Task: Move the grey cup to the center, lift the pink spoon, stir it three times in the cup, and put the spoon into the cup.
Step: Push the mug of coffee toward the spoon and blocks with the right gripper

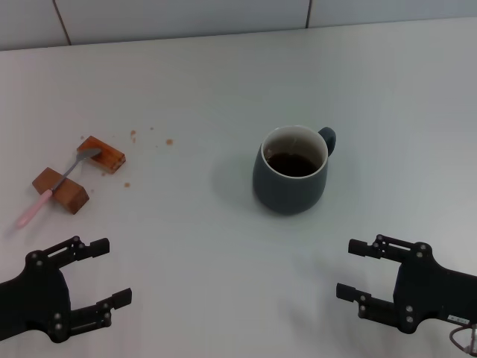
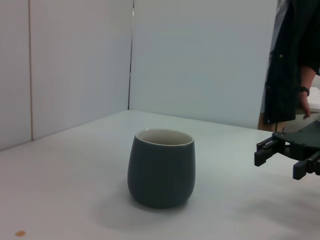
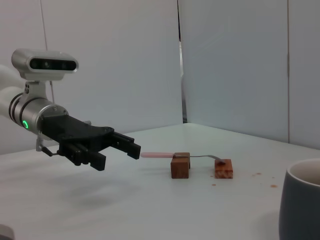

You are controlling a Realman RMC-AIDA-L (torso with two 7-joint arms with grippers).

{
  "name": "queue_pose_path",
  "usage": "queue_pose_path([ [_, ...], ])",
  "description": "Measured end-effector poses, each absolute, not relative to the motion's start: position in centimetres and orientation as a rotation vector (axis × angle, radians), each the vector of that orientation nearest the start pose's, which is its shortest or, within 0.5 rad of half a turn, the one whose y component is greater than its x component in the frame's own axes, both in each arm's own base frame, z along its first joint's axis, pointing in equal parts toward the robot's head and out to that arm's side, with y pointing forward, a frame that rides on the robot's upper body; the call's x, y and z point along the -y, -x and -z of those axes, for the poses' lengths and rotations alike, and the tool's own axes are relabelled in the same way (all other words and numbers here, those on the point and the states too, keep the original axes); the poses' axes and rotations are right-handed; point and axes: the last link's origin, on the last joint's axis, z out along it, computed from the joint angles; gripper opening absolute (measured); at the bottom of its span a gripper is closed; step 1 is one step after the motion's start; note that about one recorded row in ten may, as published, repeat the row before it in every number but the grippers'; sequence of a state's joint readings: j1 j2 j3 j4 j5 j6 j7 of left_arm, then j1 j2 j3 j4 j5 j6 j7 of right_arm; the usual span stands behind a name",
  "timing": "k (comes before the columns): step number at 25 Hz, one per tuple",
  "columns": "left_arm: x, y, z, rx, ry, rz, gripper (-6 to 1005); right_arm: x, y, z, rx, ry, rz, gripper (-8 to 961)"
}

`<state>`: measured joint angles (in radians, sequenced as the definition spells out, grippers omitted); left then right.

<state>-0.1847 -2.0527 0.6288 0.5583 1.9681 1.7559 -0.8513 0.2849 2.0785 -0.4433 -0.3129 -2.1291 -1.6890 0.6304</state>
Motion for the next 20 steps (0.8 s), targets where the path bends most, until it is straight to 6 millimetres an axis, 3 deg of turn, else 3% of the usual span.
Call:
queue_pose_path([
  [20, -20.34, 34.15, -0.48, 0.385, 2.651, 0.753, 801, -20.57, -32.9, 4.0, -0.32, 2.63, -0.824, 600],
])
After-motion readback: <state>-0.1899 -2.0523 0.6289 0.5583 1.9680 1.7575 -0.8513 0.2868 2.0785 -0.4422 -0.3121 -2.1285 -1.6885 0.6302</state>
